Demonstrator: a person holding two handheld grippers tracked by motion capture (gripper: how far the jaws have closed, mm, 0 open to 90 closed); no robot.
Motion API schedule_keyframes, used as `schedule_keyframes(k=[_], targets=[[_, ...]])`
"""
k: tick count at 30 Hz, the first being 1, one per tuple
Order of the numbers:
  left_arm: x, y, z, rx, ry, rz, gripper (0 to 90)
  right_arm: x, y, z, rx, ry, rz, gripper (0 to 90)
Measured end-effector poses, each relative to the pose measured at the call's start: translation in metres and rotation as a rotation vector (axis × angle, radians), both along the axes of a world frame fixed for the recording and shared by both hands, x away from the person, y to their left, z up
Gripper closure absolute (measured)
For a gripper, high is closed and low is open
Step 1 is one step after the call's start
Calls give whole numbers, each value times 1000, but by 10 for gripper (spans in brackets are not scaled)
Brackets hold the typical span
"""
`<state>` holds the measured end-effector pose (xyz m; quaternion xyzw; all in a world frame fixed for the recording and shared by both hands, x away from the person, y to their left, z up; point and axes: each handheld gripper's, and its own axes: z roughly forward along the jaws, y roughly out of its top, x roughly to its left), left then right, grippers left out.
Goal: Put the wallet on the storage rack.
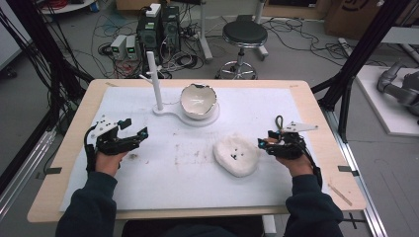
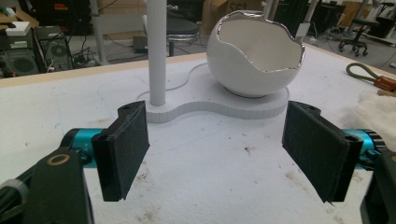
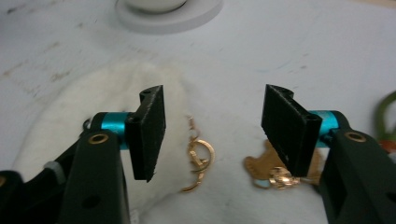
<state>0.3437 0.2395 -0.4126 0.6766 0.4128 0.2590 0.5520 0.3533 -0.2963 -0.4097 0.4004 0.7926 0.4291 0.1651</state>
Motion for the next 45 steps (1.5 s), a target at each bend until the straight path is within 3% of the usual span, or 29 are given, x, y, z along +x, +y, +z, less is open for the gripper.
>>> schedule_keyframes(k=[1,3,6,11,12,18,20,23,26,27,28,29,30,32,33,34,35,36,39,45], targets=[[0,0,0,2,2,0,229,1,9,-5,-40,27,26,375],[0,-1,-1,1,5,-5,229,2,12,-7,-51,35,33,373],[1,0,-2,-1,11,-4,228,4,23,-16,-81,86,73,370],[2,-1,-3,-3,16,-6,229,8,25,-25,-120,148,88,366],[1,-1,-3,1,18,-7,229,9,25,-29,-108,175,93,366],[1,-3,-3,5,22,-11,232,9,24,-30,-87,204,90,402],[1,-3,-3,9,25,-13,232,10,24,-30,-72,233,118,544],[1,-4,-4,8,29,-28,270,9,22,-24,-76,207,154,724],[1,-7,-4,10,34,-46,290,9,21,-22,-54,197,164,760],[1,-7,-4,10,35,-54,317,8,22,-18,-36,157,179,792],[2,-9,-5,8,37,-65,317,8,22,-18,-36,157,179,792],[1,-10,-5,7,39,-72,317,6,22,-14,-12,123,192,801],[1,-13,-4,-6,39,-91,324,3,24,-8,25,45,222,810],[1,-16,-4,-17,39,-100,325,0,26,-4,52,0,238,815],[1,-18,-3,-26,40,-110,325,0,26,-4,52,0,238,815],[1,-23,-3,-51,41,-136,325,-2,29,0,78,-37,255,817],[1,-23,-3,-51,41,-136,326,-2,29,0,78,-37,255,817],[0,-27,-2,-62,44,-156,325,-3,32,3,115,-63,275,817],[-1,-41,-2,-71,50,-228,325,-4,41,5,147,-69,320,816],[-5,-74,-2,-69,55,-372,320,-7,60,7,150,-76,382,816]])
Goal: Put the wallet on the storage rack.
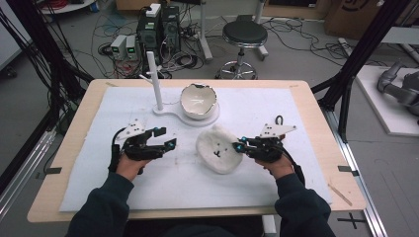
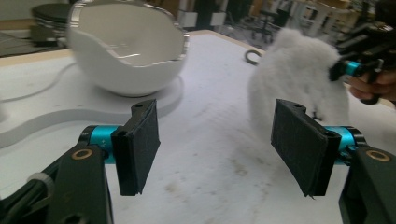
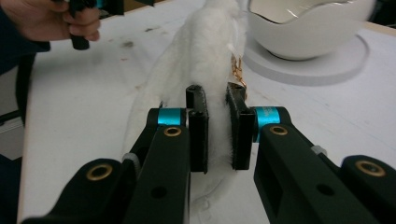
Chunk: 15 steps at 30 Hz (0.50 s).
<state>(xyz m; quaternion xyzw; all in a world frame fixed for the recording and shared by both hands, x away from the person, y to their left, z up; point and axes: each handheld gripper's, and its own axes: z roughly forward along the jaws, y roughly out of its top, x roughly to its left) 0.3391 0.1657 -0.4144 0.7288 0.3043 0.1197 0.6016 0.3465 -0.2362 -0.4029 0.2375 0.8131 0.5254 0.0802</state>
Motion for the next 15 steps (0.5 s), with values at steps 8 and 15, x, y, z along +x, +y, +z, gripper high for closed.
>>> schedule_keyframes(k=[8,15], targets=[[-3,-31,-5,23,42,-119,240,-4,29,1,-5,-8,105,815],[-6,-40,-8,113,94,-158,602,-6,41,0,-19,-2,145,813]])
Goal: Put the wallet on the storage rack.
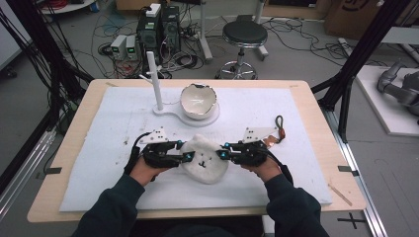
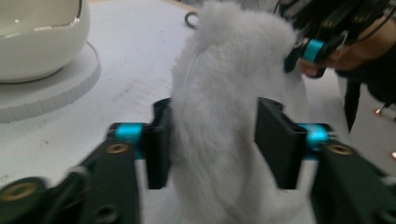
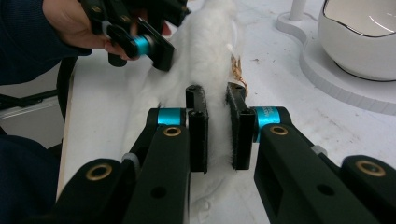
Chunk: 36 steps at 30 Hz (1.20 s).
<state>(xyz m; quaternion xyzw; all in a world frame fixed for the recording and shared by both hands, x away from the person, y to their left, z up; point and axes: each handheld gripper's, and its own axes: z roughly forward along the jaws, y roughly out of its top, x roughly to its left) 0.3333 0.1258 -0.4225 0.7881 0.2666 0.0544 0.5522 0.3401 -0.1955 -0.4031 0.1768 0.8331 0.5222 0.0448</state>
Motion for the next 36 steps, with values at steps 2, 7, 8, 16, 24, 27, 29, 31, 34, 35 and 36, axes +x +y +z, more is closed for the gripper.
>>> schedule_keyframes(k=[2,7,8,16,24,27,29,31,34,35,36], targets=[[1,2,1,-8,10,3,732,1,-1,0,-7,4,-18,810],[-1,5,7,-33,-24,22,779,3,-3,-1,10,29,-98,648],[-1,7,8,-54,-32,40,782,4,-5,-2,21,42,-127,585],[-4,21,18,-231,-97,104,786,8,-1,-14,25,171,-118,413],[-5,16,13,-218,-74,61,777,12,-14,-7,105,189,-140,770],[-5,12,11,-200,-66,32,778,12,-20,-4,130,165,-165,786],[-6,13,12,-221,-71,27,782,13,-22,-4,132,165,-173,778],[-7,14,15,-251,-80,28,786,12,-20,-5,126,164,-178,676],[-7,16,17,-284,-88,25,788,14,-14,-10,100,184,-185,489],[-7,16,17,-286,-90,17,788,15,-10,-14,88,214,-153,494],[-8,15,17,-292,-92,12,788,15,-10,-14,88,214,-153,494]])
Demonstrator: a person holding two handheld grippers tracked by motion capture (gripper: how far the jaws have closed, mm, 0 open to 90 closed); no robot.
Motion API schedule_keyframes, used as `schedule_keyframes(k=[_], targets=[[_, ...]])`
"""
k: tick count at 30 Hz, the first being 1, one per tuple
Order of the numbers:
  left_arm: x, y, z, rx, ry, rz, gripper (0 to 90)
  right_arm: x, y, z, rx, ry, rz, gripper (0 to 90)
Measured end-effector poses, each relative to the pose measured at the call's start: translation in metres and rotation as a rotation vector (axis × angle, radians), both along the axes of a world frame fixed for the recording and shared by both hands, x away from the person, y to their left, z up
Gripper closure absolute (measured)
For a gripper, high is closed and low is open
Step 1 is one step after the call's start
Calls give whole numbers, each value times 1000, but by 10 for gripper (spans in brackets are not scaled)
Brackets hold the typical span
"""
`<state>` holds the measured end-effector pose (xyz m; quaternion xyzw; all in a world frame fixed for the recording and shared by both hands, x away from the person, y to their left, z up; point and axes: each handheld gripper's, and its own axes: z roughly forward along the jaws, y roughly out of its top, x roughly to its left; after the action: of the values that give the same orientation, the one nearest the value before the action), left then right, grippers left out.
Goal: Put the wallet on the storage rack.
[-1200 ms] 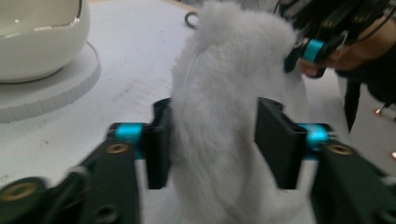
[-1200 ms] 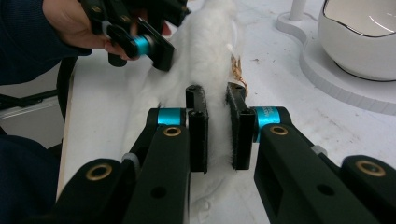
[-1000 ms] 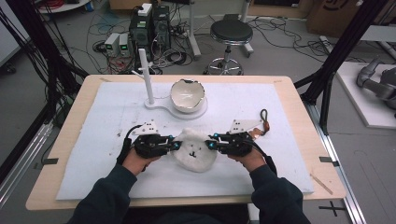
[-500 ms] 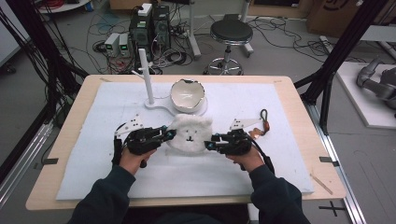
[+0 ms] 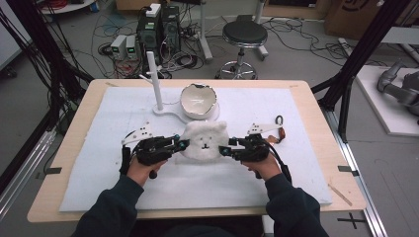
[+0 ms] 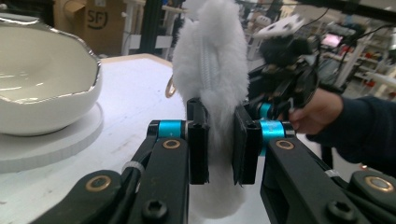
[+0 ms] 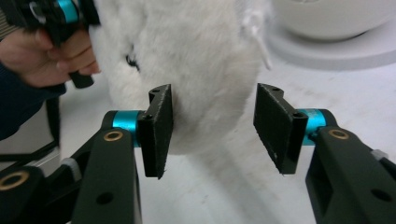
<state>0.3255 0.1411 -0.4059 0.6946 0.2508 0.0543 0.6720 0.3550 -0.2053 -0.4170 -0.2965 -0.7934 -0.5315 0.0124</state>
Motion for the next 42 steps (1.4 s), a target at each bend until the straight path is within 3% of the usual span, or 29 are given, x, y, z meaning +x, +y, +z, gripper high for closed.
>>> schedule_keyframes(k=[3,4,6,8,9,10,11,13,15,17,20,22,24,26,27,28,29,32,34,37,39,40,41,42], targets=[[0,-2,-1,15,-5,-1,787,-2,4,1,-14,-13,40,673],[0,-2,-2,46,-6,4,786,-4,0,5,-9,-60,11,732],[1,-7,-7,133,26,-18,783,-4,-4,9,10,-82,-15,748],[1,-18,-16,259,73,-52,770,-6,-13,17,44,-155,-58,771],[0,-23,-19,304,79,-74,764,-7,-13,19,34,-175,-63,775],[-1,-28,-22,336,79,-81,764,-7,-13,19,34,-175,-63,775],[-1,-31,-23,361,84,-83,726,-10,-12,20,13,-209,-59,777],[1,-30,-24,381,102,-69,673,-10,-12,20,3,-223,-54,780],[4,-25,-22,349,128,-39,552,-10,-12,22,-3,-232,-54,781],[8,-16,-19,277,129,-2,464,-10,-13,22,-16,-235,-56,781],[9,-2,-11,147,84,68,432,-9,-12,20,-29,-218,-38,782],[9,2,-9,118,56,88,420,-10,-10,20,-27,-209,-18,782],[9,1,-10,125,54,76,389,-11,-6,20,-10,-200,23,781],[9,-4,-12,137,70,30,397,-12,-3,20,-2,-193,47,781],[7,-7,-12,152,66,-8,645,-12,-1,20,1,-196,49,775],[5,-9,-12,177,37,-20,645,-12,-1,20,1,-196,49,775],[3,-10,-12,188,27,-28,716,-12,0,20,-3,-196,39,755],[3,-7,-8,141,1,-12,762,-8,-5,18,19,-153,-39,563],[3,-3,-6,110,-3,9,763,-5,-8,17,27,-127,-71,506],[3,-1,-5,90,-22,16,767,-3,-7,13,38,-90,-51,465],[2,-2,-5,84,-31,11,767,-1,-2,8,47,-24,-9,430],[2,-3,-5,85,-33,6,768,0,1,6,50,9,14,427],[2,-3,-5,88,-31,5,768,0,3,4,50,35,34,482],[2,-3,-5,97,-25,8,767,0,5,4,43,32,47,600]])
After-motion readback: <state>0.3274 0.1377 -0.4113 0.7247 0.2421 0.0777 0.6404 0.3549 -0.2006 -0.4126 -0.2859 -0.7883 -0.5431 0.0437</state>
